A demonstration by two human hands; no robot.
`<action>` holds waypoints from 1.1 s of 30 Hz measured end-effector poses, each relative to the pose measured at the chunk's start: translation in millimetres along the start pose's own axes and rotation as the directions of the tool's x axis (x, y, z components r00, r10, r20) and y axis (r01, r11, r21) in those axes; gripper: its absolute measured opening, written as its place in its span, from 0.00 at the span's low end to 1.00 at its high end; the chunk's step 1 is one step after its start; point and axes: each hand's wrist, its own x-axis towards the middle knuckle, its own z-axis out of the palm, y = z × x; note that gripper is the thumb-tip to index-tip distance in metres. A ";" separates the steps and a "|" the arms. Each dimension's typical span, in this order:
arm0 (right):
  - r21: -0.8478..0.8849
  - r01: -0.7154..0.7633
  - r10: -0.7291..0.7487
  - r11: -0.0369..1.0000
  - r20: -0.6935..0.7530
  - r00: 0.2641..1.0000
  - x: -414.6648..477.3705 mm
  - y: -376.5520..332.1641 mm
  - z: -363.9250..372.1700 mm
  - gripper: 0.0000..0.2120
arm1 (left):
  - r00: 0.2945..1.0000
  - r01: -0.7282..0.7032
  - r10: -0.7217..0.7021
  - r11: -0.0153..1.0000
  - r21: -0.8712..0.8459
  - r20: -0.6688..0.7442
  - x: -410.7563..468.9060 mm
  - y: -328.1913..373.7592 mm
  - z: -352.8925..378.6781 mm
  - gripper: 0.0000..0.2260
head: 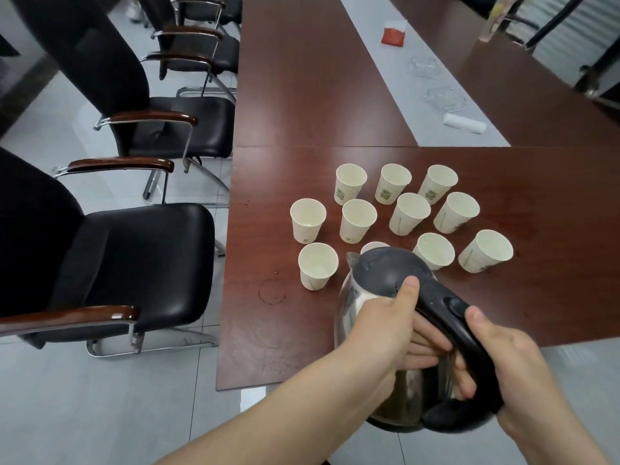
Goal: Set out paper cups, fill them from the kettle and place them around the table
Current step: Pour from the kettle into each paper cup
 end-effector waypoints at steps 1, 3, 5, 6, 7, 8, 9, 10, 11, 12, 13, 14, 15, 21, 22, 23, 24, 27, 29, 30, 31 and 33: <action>0.004 0.002 -0.002 1.000 -0.012 1.000 -3.1 -1.3 -4.0 0.39 | 1.000 0.008 -0.008 1.000 0.011 0.016 -0.5 -0.5 4.6 0.31; 0.021 -0.001 0.001 1.000 -0.034 0.999 -9.3 -3.0 -13.7 0.39 | 0.998 0.023 -0.025 0.999 0.029 0.054 -1.5 -1.0 14.8 0.31; 0.036 -0.008 0.010 0.999 -0.066 0.998 -13.9 -3.9 -24.0 0.39 | 0.994 0.031 -0.035 0.999 0.044 0.099 -1.1 -2.9 25.3 0.31; 0.043 -0.008 0.012 0.999 -0.086 0.996 -16.2 -3.1 -30.0 0.39 | 0.992 0.033 -0.040 0.998 0.060 0.123 -0.8 -4.0 31.3 0.31; 0.055 -0.008 0.015 0.998 -0.117 0.993 -18.6 -2.2 -36.7 0.39 | 0.988 0.031 -0.043 0.996 0.081 0.150 -0.4 -5.2 38.3 0.31; 0.063 -0.005 0.014 0.998 -0.141 0.990 -20.8 -0.9 -43.7 0.40 | 0.983 0.031 -0.049 0.994 0.101 0.175 0.7 -6.2 45.5 0.31; 0.070 -0.002 0.014 0.998 -0.168 0.986 -22.9 -0.3 -50.5 0.40 | 0.979 0.034 -0.056 0.993 0.116 0.195 2.1 -7.1 52.9 0.32; 0.073 0.005 0.009 0.997 -0.188 0.982 -25.1 0.9 -57.5 0.40 | 0.975 0.037 -0.064 0.991 0.131 0.212 3.5 -7.5 60.9 0.32; 0.081 0.009 0.008 0.997 -0.203 0.979 -26.6 1.1 -64.0 0.40 | 0.972 0.037 -0.069 0.989 0.144 0.225 5.1 -7.8 68.4 0.32; 0.092 0.013 0.007 0.996 -0.217 0.976 -27.7 1.1 -72.0 0.40 | 0.969 0.030 -0.068 0.987 0.159 0.239 7.3 -8.6 78.0 0.32; 0.102 0.013 0.012 0.995 -0.232 0.973 -28.0 0.8 -80.1 0.39 | 0.966 0.021 -0.063 0.985 0.170 0.251 10.4 -9.9 87.4 0.32; 0.110 0.012 0.015 0.994 -0.241 0.970 -27.5 0.8 -90.1 0.39 | 0.962 0.012 -0.060 0.984 0.179 0.265 13.3 -10.6 98.0 0.32; 0.114 0.011 0.019 0.993 -0.258 0.966 -26.2 0.4 -100.4 0.39 | 0.960 0.007 -0.059 0.982 0.188 0.275 17.2 -11.5 108.6 0.32; 0.113 -0.016 0.045 0.993 -0.259 0.965 -10.7 -2.0 -172.4 0.39 | 0.948 0.003 -0.067 0.980 0.201 0.313 47.4 -16.8 177.9 0.33; 0.100 -0.026 0.050 0.995 -0.245 0.968 -6.3 -3.3 -186.1 0.39 | 0.950 0.001 -0.062 0.980 0.199 0.304 53.1 -17.3 191.0 0.33; 0.087 -0.026 0.046 0.996 -0.232 0.972 -0.4 -5.8 -201.6 0.39 | 0.955 -0.002 -0.054 0.982 0.187 0.293 59.2 -17.8 206.1 0.32; 0.073 -0.037 0.052 0.997 -0.224 0.973 3.6 -7.2 -212.1 0.39 | 0.960 -0.007 -0.044 0.983 0.183 0.277 65.1 -19.0 215.1 0.32; 0.043 -0.065 0.073 0.997 -0.206 0.976 21.7 -17.4 -261.4 0.36 | 0.966 -0.027 -0.011 0.990 0.140 0.259 84.8 -17.6 260.3 0.32; 0.017 -0.069 0.071 0.997 -0.198 0.978 36.7 -25.4 -292.9 0.32 | 0.971 -0.035 0.007 0.993 0.110 0.239 99.9 -15.0 289.5 0.32; 0.001 -0.066 0.064 0.998 -0.197 0.978 43.3 -28.6 -303.4 0.32 | 0.973 -0.038 0.015 0.994 0.099 0.229 106.3 -13.3 299.3 0.32; -0.016 -0.060 0.055 0.998 -0.198 0.979 51.5 -33.0 -316.5 0.32 | 0.975 -0.042 0.022 0.996 0.084 0.221 113.7 -10.9 312.0 0.32; -0.047 -0.053 0.042 0.998 -0.197 0.979 67.2 -38.3 -338.2 0.32 | 0.980 -0.045 0.033 0.997 0.059 0.198 128.1 -7.2 332.5 0.32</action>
